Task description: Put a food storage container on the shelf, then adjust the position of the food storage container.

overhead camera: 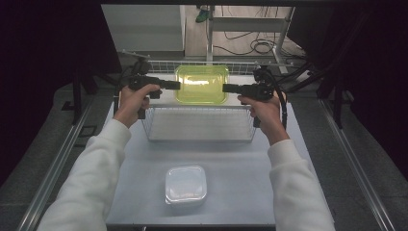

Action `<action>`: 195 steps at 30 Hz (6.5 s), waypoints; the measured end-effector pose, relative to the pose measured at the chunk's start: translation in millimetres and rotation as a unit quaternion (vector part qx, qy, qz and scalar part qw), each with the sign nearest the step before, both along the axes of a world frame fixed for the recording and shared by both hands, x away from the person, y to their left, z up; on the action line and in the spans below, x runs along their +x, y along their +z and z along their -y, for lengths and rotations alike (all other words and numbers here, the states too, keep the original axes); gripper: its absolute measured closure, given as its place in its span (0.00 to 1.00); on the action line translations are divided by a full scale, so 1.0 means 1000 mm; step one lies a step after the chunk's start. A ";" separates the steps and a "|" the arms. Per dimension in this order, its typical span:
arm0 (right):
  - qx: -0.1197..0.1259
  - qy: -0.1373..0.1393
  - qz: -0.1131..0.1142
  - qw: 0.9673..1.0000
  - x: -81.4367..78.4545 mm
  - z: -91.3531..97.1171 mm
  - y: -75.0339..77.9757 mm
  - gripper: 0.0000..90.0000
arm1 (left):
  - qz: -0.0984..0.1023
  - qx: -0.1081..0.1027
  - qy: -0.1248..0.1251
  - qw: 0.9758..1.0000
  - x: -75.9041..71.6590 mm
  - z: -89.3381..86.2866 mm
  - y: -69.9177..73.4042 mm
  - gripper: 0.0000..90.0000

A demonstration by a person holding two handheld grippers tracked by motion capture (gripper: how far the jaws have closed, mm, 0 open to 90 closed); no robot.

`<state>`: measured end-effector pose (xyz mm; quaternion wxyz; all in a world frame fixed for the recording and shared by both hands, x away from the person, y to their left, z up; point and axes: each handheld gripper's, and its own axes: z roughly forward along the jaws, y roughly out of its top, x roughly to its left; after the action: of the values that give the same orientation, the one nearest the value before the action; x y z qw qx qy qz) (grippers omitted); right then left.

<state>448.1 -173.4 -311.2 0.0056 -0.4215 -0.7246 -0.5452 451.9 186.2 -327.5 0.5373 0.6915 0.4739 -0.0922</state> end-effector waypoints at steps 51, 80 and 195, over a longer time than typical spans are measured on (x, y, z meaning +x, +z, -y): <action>0.029 -0.147 -0.035 0.988 0.009 0.003 -0.001 0.45 | 0.055 -0.013 0.089 0.994 0.000 0.000 0.007 0.42; -0.153 0.038 0.032 0.987 -0.108 0.046 -0.060 0.38 | 0.085 0.132 -0.023 0.987 -0.145 -0.008 -0.070 0.38; -0.209 0.057 -0.050 0.975 -0.146 0.056 -0.139 0.37 | -0.029 0.277 -0.116 0.953 -0.177 0.063 -0.168 1.00</action>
<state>302.5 -229.1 -450.0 -0.0152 -0.3980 -0.8440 -0.3591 274.7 123.7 -495.4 0.2960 0.8604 0.4131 -0.0389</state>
